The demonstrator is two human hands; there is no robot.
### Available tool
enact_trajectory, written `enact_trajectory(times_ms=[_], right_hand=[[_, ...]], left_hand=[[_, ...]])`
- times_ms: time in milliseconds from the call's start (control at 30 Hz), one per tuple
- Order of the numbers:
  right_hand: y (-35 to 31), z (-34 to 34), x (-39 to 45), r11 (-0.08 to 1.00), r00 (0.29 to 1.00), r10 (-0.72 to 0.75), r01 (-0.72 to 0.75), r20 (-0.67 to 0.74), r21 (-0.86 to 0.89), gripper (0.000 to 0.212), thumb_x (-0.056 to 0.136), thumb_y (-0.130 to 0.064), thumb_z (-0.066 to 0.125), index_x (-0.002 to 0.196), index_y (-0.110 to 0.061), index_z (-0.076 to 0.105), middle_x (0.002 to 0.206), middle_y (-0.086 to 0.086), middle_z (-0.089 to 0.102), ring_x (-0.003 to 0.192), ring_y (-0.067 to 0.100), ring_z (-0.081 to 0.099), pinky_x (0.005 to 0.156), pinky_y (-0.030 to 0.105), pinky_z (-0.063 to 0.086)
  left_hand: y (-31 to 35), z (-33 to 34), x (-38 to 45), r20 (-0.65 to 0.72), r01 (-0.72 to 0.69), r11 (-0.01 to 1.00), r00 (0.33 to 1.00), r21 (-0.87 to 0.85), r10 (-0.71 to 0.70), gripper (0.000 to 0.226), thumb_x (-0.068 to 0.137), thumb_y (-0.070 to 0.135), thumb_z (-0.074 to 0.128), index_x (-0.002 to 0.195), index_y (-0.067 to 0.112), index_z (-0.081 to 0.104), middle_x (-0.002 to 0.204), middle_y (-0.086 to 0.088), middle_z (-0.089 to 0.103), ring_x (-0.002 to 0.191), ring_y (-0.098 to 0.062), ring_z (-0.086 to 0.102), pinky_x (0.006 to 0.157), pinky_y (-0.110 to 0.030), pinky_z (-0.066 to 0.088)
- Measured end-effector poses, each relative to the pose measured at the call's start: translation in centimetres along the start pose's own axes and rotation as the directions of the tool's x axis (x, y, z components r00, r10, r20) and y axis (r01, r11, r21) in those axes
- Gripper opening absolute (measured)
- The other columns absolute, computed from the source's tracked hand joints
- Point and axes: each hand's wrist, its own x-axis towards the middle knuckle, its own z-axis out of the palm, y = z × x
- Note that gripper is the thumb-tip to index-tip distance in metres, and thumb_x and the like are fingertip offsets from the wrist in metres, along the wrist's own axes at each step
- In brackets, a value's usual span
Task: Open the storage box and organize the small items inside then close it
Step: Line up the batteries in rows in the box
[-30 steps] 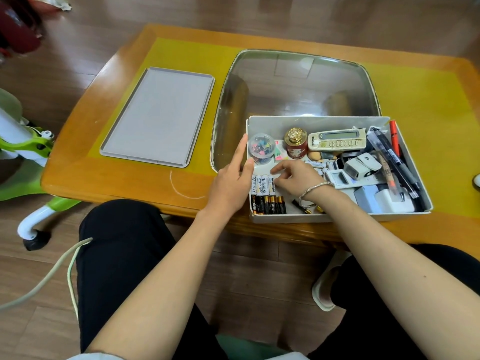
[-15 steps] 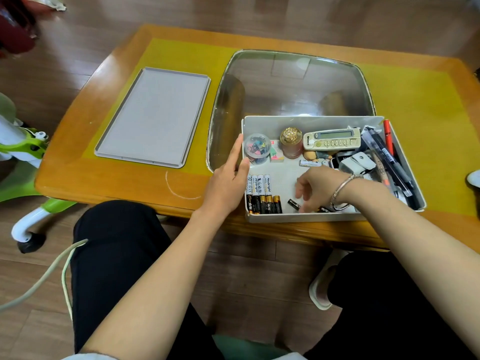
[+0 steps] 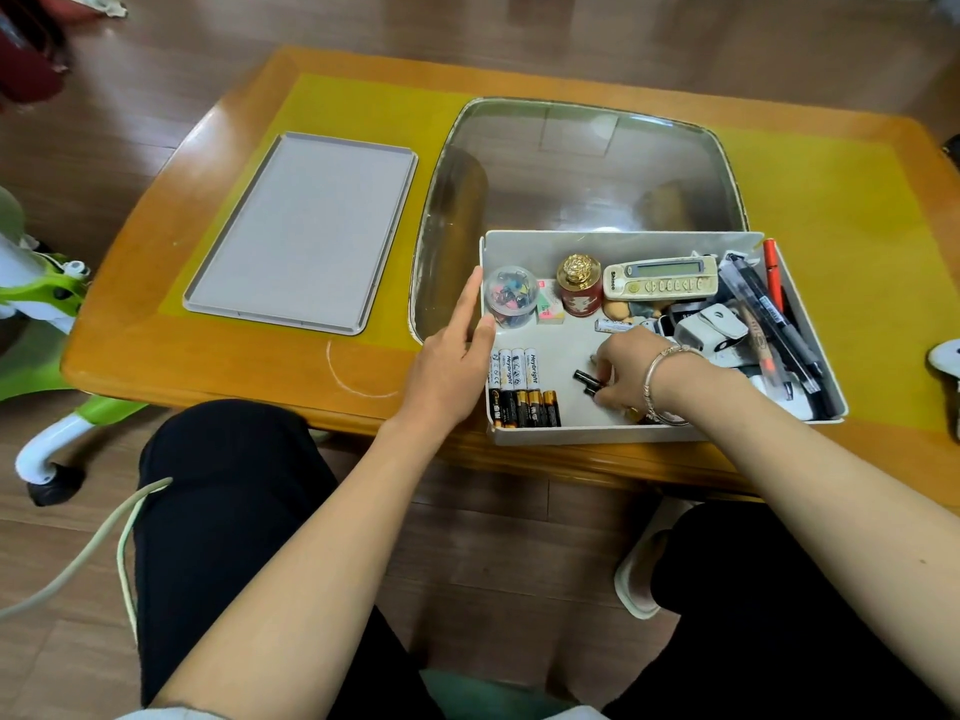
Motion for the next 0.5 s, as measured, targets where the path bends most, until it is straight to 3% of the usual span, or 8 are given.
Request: enact_trajectory(times_ms=[133,233,300,500], right_hand=[[0.0,0.0,0.3,1.0,1.0,-0.001,0.002,0.016,-0.012,0.043,0.071,-0.041,0.078,0.102,-0.014,0.064,0.098,0.005,0.066,0.097,0.023,0.059,0.081,0.028,0.048],[-0.3,0.1,0.5,0.999,0.999,-0.049,0.049,0.002,-0.004,0.056,0.07,-0.035,0.08,0.117,-0.019,0.052,0.105,0.005,0.063,0.101,0.025,0.057,0.082,0.03,0.046],[-0.5,0.1,0.4,0.994,0.994,-0.105,0.105,0.006,-0.005,0.054,0.074,-0.029,0.078,0.12,-0.024,0.051,0.105,0.004,0.063,0.098,0.024,0.057,0.079,0.029,0.045],[0.7,-0.7,-0.4,0.988,0.989,-0.148,0.148,0.004,-0.046,0.027,0.076,-0.026,0.076,0.1,-0.02,0.065,0.09,-0.002,0.061,0.083,0.016,0.052,0.074,0.023,0.041]], left_hand=[[0.0,0.1,0.0,0.005,-0.002,1.0,1.0,0.0,0.002,0.052,0.103,0.042,0.025,0.149,0.046,0.002,0.099,-0.003,0.066,0.082,-0.019,0.064,0.066,-0.047,0.056],[0.0,0.1,0.0,0.0,0.004,1.0,1.0,0.004,-0.004,0.052,0.103,0.042,0.026,0.149,0.046,0.002,0.1,-0.003,0.066,0.081,-0.018,0.063,0.066,-0.046,0.056],[0.0,0.1,0.0,-0.007,0.0,1.0,1.0,0.01,0.0,0.052,0.103,0.041,0.026,0.15,0.045,0.003,0.097,-0.003,0.066,0.078,-0.017,0.062,0.064,-0.045,0.056],[-0.1,0.1,0.1,-0.003,0.0,1.0,1.0,-0.007,0.0,0.052,0.103,0.041,0.026,0.149,0.047,0.002,0.097,-0.003,0.066,0.081,-0.019,0.063,0.068,-0.048,0.056]])
